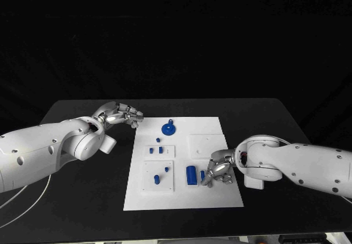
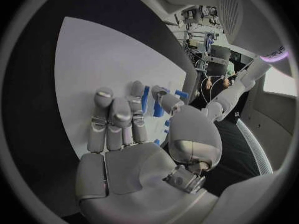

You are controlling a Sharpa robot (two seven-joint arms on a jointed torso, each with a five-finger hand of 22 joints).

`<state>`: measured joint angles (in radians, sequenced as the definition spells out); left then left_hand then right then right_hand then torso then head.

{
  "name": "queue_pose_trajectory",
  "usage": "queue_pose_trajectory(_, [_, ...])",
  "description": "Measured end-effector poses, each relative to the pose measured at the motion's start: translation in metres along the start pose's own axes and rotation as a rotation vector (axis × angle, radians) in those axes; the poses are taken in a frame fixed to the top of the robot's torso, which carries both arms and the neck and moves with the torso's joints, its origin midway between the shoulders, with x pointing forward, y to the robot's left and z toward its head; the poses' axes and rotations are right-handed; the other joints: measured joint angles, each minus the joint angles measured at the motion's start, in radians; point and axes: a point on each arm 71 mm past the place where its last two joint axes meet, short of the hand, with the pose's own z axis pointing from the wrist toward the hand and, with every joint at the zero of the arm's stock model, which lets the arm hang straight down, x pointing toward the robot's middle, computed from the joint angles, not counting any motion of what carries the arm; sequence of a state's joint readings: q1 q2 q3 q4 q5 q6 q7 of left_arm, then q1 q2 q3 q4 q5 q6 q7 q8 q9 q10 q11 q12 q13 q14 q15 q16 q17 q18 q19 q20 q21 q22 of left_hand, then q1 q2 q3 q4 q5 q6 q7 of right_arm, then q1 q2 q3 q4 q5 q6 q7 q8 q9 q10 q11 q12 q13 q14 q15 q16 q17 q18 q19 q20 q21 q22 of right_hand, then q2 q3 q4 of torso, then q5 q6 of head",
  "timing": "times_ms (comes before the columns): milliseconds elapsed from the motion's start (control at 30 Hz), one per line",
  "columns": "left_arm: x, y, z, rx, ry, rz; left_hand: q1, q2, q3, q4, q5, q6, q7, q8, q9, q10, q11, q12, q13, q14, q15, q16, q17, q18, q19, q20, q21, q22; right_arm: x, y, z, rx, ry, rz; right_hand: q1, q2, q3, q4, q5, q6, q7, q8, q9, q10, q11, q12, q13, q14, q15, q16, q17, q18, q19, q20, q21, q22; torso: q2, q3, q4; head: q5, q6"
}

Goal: Assemble the parts on the task board

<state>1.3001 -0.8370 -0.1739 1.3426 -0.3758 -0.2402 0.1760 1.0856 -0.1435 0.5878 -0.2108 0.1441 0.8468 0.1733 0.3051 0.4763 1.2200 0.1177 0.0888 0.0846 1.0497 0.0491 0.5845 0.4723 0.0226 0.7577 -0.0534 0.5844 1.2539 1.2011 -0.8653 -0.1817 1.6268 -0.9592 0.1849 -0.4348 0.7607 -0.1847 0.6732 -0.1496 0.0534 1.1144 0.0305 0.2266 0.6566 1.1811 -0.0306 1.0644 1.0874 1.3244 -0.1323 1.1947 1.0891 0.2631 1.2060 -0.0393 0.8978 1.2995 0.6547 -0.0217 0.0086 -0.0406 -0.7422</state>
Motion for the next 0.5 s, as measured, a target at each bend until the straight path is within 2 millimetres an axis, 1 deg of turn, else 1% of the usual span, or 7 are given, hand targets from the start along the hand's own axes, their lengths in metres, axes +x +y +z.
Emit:
queue_pose_trajectory(67, [0.0,0.0,0.0,0.0,-0.001,0.0,0.0,0.0,0.0,0.0,0.0,0.0,0.0,0.0,0.0,0.0,0.0,0.0,0.0,0.0,0.0,0.0,0.0,0.0,0.0,0.0,0.0,0.0,-0.001,-0.002,-0.001,-0.004,-0.009,0.013,-0.016,-0.016,-0.047,-0.011,0.0,-0.004,-0.004,-0.001,0.0,-0.006,0.006,-0.004,0.0,-0.001,0.001,-0.002,-0.001,0.0,-0.004,0.004,0.0,-0.001,0.0,0.0,-0.0001,0.0,0.003])
queue_pose_trajectory(133, [-0.001,0.001,0.0,-0.001,-0.004,0.001,0.0,0.0,-0.002,0.002,0.0,0.0,0.0,0.0,0.0,0.0,0.0,0.0,0.0,0.0,0.0,0.0,0.001,0.0,0.0,0.0,0.0,0.0,-0.007,-0.005,0.0,-0.004,-0.026,0.024,-0.028,-0.014,-0.084,-0.026,0.0,-0.013,-0.013,-0.006,0.0,-0.022,0.011,-0.013,-0.001,-0.016,0.006,-0.016,-0.006,0.0,-0.021,0.008,-0.011,-0.006,-0.001,-0.0002,-0.0001,0.0,0.007])
queue_pose_trajectory(167, [-0.002,0.001,0.0,-0.002,-0.006,0.002,0.0,0.0,-0.002,0.002,0.0,0.0,0.0,0.0,0.0,0.0,0.0,0.0,0.001,0.0,0.0,0.0,0.001,0.0,0.0,0.0,0.0,0.001,-0.012,-0.008,0.0,-0.001,-0.045,0.033,-0.03,-0.012,-0.099,-0.036,0.0,-0.015,-0.015,-0.025,0.0,-0.031,0.016,-0.021,-0.002,-0.029,0.009,-0.028,-0.011,-0.001,-0.036,0.008,-0.021,-0.01,-0.001,-0.0006,-0.0003,0.0,0.009])
queue_pose_trajectory(267, [-0.004,0.002,0.0,-0.003,-0.011,0.002,0.0,0.0,-0.002,0.002,0.0,0.0,0.0,0.0,0.0,0.0,0.0,0.0,0.001,0.0,0.0,0.0,0.001,0.0,0.0,0.0,0.0,0.001,-0.025,-0.015,-0.001,0.006,-0.089,0.055,-0.03,-0.011,-0.127,-0.053,0.007,-0.025,-0.024,-0.036,0.004,-0.046,0.022,-0.029,-0.009,-0.04,0.018,-0.046,-0.021,-0.002,-0.053,0.013,-0.036,-0.017,-0.001,-0.0012,-0.0009,-0.002,0.017])
queue_pose_trajectory(333, [-0.005,0.002,0.0,-0.003,-0.013,0.001,0.0,0.0,-0.002,0.002,0.0,0.0,0.0,0.0,0.0,0.0,0.0,0.0,0.001,0.0,0.0,0.0,0.001,0.0,0.0,0.0,0.0,0.001,-0.034,-0.019,-0.002,0.011,-0.121,0.073,-0.03,-0.011,-0.14,-0.064,0.017,-0.042,-0.02,-0.04,0.004,-0.05,0.025,-0.034,-0.012,-0.042,0.02,-0.05,-0.025,-0.003,-0.06,0.016,-0.042,-0.02,-0.001,-0.0014,-0.0011,-0.003,0.021])
queue_pose_trajectory(400, [-0.006,0.002,0.0,-0.003,-0.016,0.0,0.0,0.0,-0.002,0.002,0.0,0.0,0.0,0.0,0.0,0.0,0.0,0.0,0.001,0.0,0.0,0.0,0.002,0.0,0.0,0.0,0.0,0.001,-0.047,-0.022,-0.003,0.011,-0.154,0.088,-0.037,-0.005,-0.155,-0.07,0.024,-0.07,0.001,-0.047,0.001,-0.054,0.029,-0.037,-0.017,-0.05,0.02,-0.062,-0.032,-0.004,-0.07,0.019,-0.053,-0.023,0.0,-0.0018,-0.0013,-0.003,0.026])
queue_pose_trajectory(500, [-0.009,0.003,0.0,-0.004,-0.024,-0.001,0.0,0.0,-0.002,0.002,0.0,0.0,0.0,0.0,0.0,0.0,0.0,0.0,0.001,0.0,0.0,0.0,0.002,0.0,0.0,0.0,0.0,0.001,-0.07,-0.029,-0.005,0.014,-0.212,0.122,-0.036,-0.004,-0.172,-0.079,0.032,-0.131,0.059,-0.046,0.006,-0.057,0.033,-0.054,-0.036,-0.053,0.024,-0.085,-0.052,-0.015,-0.081,0.023,-0.069,-0.032,0.001,-0.0025,-0.0012,-0.005,0.037])
